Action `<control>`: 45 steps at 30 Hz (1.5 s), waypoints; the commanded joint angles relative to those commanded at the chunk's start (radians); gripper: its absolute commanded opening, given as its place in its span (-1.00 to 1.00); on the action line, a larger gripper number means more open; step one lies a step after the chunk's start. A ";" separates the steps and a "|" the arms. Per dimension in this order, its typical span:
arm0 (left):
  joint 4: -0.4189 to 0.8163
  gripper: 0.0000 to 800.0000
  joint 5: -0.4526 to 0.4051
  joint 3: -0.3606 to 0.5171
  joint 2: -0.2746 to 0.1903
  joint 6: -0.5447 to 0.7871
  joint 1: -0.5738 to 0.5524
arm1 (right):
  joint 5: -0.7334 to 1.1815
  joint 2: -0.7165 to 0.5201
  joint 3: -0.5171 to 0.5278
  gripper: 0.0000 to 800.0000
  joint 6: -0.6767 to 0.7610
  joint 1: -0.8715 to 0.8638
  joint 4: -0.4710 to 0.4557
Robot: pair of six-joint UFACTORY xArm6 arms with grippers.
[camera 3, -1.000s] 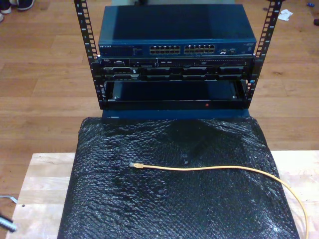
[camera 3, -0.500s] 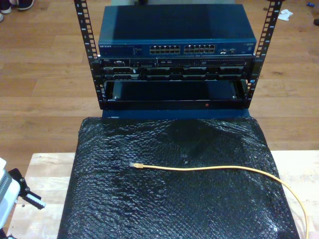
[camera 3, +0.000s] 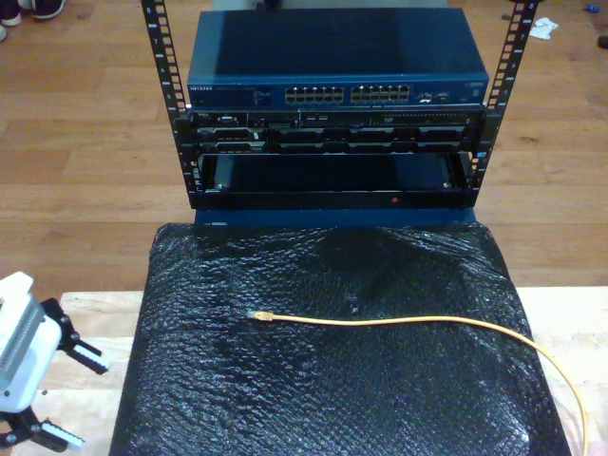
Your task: Grab the cable and plug it in
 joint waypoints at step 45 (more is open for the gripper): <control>-0.092 1.00 -0.255 -0.038 0.038 -0.207 -0.107 | -0.503 0.244 -0.100 1.00 0.790 1.062 -0.310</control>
